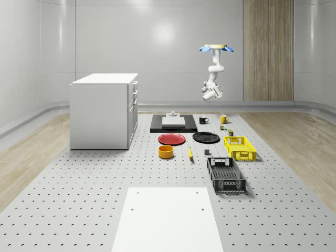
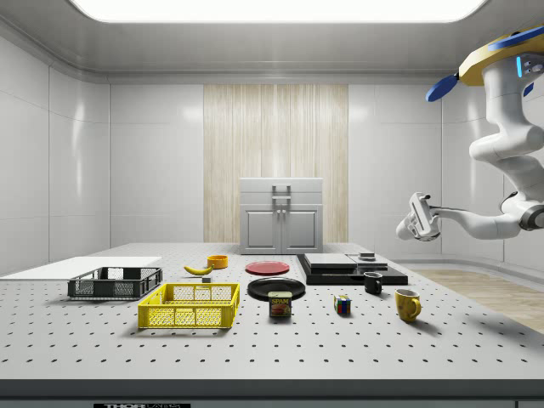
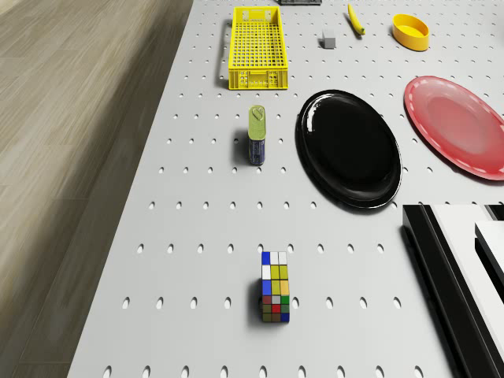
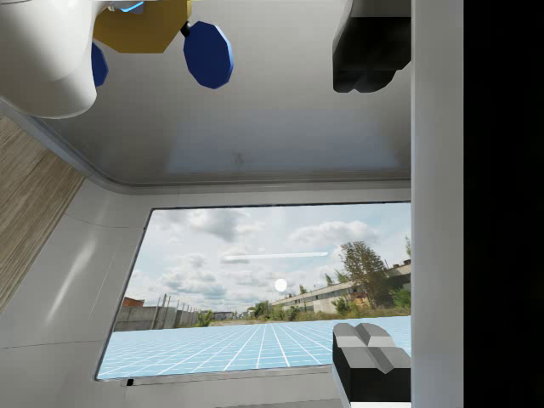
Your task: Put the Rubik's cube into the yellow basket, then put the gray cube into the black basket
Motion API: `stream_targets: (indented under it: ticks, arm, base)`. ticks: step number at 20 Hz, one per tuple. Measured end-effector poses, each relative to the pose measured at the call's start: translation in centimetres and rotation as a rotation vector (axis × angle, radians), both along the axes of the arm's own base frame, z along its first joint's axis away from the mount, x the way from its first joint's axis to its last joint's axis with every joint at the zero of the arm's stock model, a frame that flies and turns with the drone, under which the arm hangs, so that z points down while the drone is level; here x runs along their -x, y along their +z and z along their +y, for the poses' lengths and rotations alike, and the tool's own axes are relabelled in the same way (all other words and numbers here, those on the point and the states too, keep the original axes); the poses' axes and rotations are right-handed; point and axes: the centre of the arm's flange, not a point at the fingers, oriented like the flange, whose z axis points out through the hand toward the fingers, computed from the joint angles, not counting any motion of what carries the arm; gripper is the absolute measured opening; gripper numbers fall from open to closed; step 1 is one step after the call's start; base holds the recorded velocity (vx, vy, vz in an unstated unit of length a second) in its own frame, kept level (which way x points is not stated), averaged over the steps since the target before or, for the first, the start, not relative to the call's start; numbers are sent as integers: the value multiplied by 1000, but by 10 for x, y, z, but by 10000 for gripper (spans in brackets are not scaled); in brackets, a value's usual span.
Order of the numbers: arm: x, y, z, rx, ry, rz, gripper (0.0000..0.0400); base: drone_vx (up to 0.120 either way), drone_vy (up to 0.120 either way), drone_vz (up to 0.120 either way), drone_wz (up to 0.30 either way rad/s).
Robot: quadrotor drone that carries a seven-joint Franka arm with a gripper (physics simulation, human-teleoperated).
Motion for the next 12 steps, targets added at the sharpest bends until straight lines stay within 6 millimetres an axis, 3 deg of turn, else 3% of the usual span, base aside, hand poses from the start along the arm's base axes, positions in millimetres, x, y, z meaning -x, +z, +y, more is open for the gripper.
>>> stream_targets:
  ticks: [3, 6, 9, 12]
  arm:
    - [-2, -50, 4, 513, -19, 0, 400]
    - [-3, -93, -15, 994, -37, 0, 400]
    - [-4, -117, -41, 1351, -49, 1, 400]
    - [-4, -127, -61, 1580, -55, 3, 400]
  base:
    - [120, 0, -67, 0]
    - [120, 0, -120, 0]
    - [120, 0, -120, 0]
    - [120, 0, -120, 0]
